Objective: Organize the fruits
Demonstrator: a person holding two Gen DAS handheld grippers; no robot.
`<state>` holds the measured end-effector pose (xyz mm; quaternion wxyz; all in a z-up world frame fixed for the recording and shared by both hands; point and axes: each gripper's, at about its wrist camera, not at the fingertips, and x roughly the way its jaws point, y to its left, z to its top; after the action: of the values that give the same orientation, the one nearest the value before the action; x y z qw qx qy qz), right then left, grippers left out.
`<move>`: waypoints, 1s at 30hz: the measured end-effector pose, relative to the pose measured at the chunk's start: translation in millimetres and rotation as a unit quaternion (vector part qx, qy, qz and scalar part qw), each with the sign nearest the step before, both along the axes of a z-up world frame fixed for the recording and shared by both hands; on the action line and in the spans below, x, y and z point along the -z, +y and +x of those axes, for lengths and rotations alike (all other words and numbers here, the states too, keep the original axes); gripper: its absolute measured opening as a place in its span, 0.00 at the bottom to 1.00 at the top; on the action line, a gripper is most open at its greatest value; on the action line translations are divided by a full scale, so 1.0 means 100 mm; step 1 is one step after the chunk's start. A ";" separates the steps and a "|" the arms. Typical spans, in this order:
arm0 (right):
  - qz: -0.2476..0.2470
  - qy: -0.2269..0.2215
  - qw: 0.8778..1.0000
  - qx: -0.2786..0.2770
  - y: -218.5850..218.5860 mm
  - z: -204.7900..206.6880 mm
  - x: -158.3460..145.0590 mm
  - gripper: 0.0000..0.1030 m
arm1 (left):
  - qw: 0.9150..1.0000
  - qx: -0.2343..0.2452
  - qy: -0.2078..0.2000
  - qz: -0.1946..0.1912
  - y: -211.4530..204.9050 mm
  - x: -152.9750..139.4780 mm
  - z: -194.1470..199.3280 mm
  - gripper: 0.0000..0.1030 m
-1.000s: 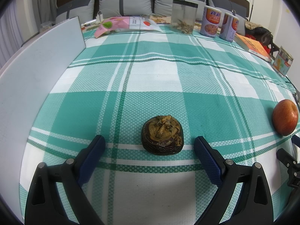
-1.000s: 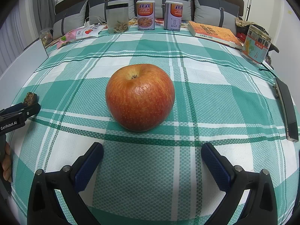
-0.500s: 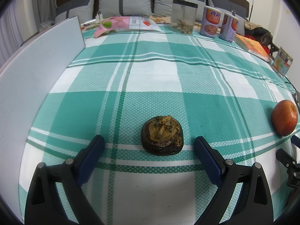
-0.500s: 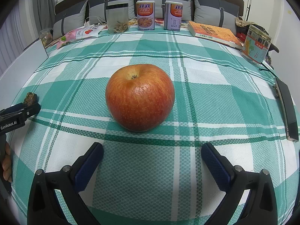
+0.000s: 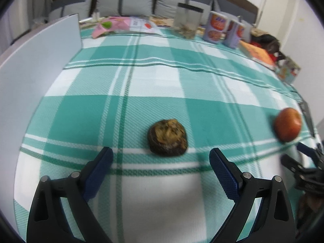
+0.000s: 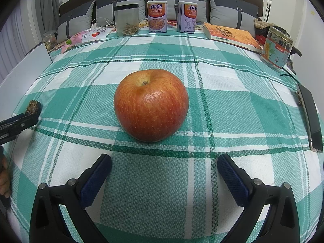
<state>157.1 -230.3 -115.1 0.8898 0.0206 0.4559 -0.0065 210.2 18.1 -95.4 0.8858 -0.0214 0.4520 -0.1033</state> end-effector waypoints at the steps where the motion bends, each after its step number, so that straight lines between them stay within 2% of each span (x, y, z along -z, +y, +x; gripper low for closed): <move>1: 0.000 0.000 1.000 0.000 0.00 0.00 0.00 1.00 | 1.000 0.009 0.000 0.004 -0.03 -0.02 0.00 0.93; 4: 0.013 -0.004 1.000 0.000 -0.03 -0.02 -0.02 1.00 | 0.999 0.019 -0.007 0.040 -0.14 -0.04 0.03 0.92; 5: 0.036 -0.013 0.999 -0.004 -0.07 -0.04 -0.04 1.00 | 0.999 0.018 -0.008 0.042 -0.15 -0.04 0.05 0.87; 6: 0.056 -0.020 0.998 -0.008 -0.11 -0.07 -0.06 1.00 | 0.999 0.018 -0.008 0.042 -0.17 -0.04 0.07 0.77; 7: 0.078 -0.025 0.997 -0.012 -0.17 -0.10 -0.09 1.00 | 0.999 0.019 -0.001 0.047 -0.20 -0.02 0.09 0.50; 9: 0.085 -0.023 0.996 -0.014 -0.20 -0.09 -0.16 1.00 | 0.998 0.021 -0.007 0.061 -0.20 -0.03 0.09 0.42; 13: 0.049 -0.036 0.997 -0.049 -0.07 0.10 -0.39 1.00 | 0.998 0.018 -0.004 0.065 -0.19 -0.06 0.05 0.40; 16: 0.009 -0.014 0.998 -0.065 0.06 0.35 -0.40 0.96 | 0.999 0.010 0.003 0.050 -0.12 -0.13 -0.02 0.40; 20: -0.010 0.034 0.997 -0.065 0.10 0.56 -0.28 0.68 | 1.000 0.006 0.009 0.027 -0.03 -0.27 -0.16 0.40; 25: 0.067 0.026 0.996 -0.057 0.00 0.37 -0.41 0.68 | 1.000 0.004 0.012 -0.012 0.11 -0.53 -0.37 0.40; 30: 0.185 0.039 0.979 -0.081 0.03 0.10 -0.55 0.68 | 0.999 0.013 0.007 -0.052 0.26 -0.85 -0.66 0.40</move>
<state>167.0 -226.9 -60.0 0.8497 0.1476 0.4837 0.1490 144.3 44.6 -10.2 0.8788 -0.0623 0.4527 -0.1377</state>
